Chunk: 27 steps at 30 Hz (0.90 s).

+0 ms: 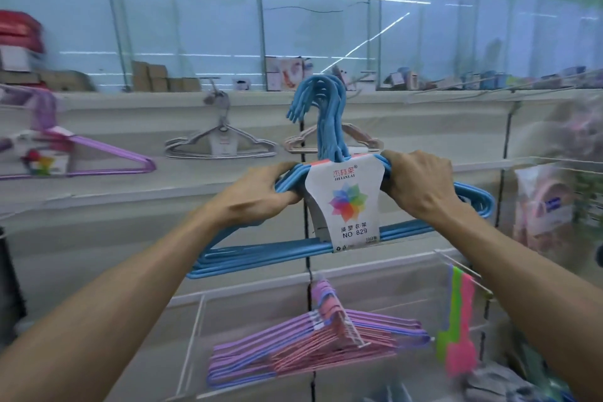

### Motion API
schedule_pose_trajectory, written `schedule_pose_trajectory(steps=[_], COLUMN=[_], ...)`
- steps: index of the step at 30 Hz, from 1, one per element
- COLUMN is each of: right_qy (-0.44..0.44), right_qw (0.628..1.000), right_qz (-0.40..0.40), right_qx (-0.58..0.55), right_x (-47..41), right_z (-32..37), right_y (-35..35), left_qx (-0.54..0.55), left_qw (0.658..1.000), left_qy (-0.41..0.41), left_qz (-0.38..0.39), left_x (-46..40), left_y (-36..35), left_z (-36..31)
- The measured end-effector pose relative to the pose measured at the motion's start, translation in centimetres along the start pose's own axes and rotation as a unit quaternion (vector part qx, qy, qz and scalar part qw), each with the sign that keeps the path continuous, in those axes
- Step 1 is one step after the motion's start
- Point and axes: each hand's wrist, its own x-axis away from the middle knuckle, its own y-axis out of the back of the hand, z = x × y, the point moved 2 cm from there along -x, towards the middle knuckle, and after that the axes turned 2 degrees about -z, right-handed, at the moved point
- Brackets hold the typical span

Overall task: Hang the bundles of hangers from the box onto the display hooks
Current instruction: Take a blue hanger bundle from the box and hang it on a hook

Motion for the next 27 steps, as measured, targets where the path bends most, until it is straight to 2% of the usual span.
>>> schedule_pose_trajectory(steps=[19,27], right_qy=[0.073,0.088], right_qw=[0.993,0.987], right_qz=[0.006,0.022], right_qx=[-0.095,-0.131], right_x=[-2.3,-0.9], right_z=[30.5,41.7], right_y=[-6.1,-8.6], left_qx=[-0.056,-0.06], left_qw=[0.992,0.987], left_qy=[0.111,0.15], left_qz=[-0.016,-0.02], left_x=[14.3,21.2], left_y=[14.7,18.7], left_z=[22.7,30.0])
